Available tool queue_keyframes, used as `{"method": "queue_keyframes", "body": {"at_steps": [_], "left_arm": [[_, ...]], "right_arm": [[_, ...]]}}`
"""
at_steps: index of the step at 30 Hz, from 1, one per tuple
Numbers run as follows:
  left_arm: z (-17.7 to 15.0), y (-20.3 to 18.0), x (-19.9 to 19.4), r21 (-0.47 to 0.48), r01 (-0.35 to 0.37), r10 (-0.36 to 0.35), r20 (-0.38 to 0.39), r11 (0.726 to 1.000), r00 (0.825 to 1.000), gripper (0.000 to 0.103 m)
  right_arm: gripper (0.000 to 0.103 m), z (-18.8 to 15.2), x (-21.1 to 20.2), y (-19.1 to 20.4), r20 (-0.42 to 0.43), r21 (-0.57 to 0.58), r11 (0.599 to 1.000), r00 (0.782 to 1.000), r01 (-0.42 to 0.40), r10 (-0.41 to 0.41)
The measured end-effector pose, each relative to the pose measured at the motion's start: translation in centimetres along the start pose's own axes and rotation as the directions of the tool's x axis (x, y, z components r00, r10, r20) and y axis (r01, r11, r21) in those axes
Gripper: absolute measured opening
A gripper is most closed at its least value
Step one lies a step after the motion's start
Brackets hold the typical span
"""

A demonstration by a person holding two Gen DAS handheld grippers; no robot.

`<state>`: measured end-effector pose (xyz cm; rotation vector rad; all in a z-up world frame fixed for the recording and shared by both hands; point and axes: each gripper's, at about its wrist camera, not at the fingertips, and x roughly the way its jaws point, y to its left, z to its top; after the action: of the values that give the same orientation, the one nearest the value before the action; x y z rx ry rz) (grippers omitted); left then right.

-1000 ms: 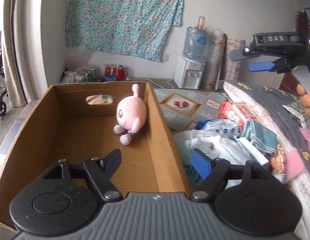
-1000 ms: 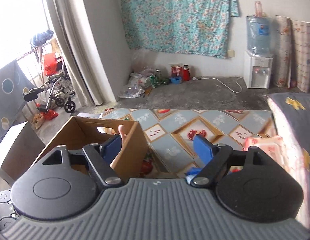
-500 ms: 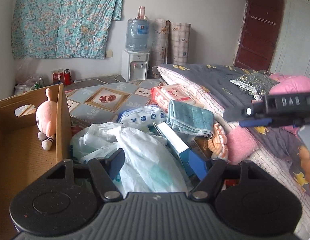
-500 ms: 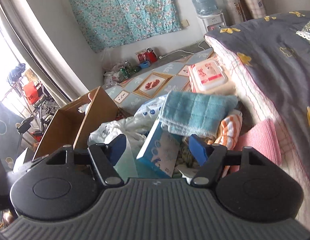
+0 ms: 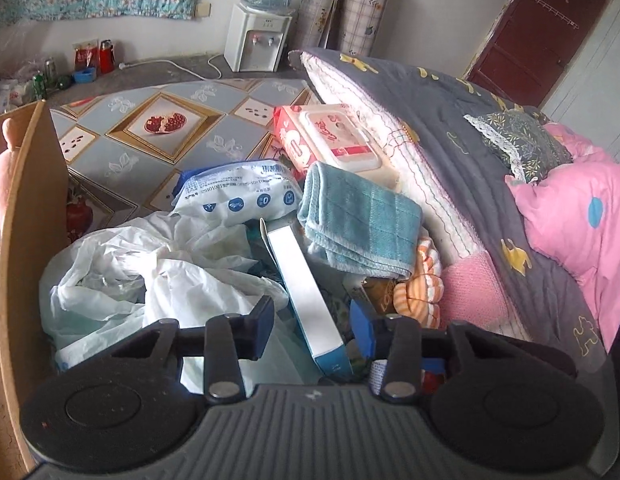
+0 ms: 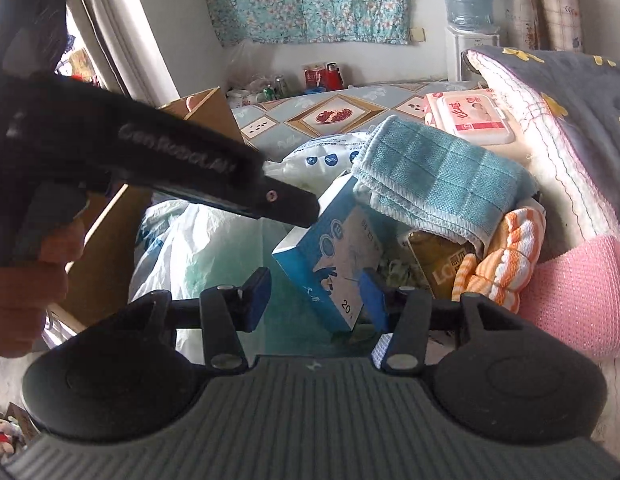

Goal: Organize soft objects
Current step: 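Grasp the blue-and-white bandage box with the right tool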

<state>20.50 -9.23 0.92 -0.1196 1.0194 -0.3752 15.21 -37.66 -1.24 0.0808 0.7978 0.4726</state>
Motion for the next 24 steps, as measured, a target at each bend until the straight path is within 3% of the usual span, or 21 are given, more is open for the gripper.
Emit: {"method": "queue_keyframes", "body": {"at_steps": [8, 10, 12, 19, 24], "left_arm": [[2.4, 1.3, 3.5, -0.109, -0.026, 0.015, -0.102, 0.994, 0.995, 0.036], [2.7, 1.5, 4.1, -0.119, -0.027, 0.013, -0.117, 0.993, 0.993, 0.037], [2.8, 1.6, 4.4, -0.124, -0.029, 0.014, -0.127, 0.992, 0.992, 0.039], [3.2, 1.8, 3.6, -0.157, 0.005, -0.024, -0.117, 0.988, 0.993, 0.039], [2.7, 2.1, 1.1, -0.181, 0.036, -0.05, -0.074, 0.983, 0.996, 0.037]], "right_arm": [[0.049, -0.3, 1.9, 0.4, 0.024, -0.084, 0.996, 0.999, 0.036, -0.034], [0.044, -0.3, 2.1, 0.4, 0.036, -0.089, 0.995, 0.999, 0.041, -0.038], [0.032, -0.3, 2.1, 0.4, 0.048, -0.092, 0.995, 0.998, 0.035, -0.031], [0.025, -0.4, 0.5, 2.4, 0.152, -0.194, 0.976, 0.986, 0.101, -0.071], [0.023, -0.6, -1.4, 5.1, 0.237, -0.326, 0.93, 0.967, 0.169, -0.092]]}}
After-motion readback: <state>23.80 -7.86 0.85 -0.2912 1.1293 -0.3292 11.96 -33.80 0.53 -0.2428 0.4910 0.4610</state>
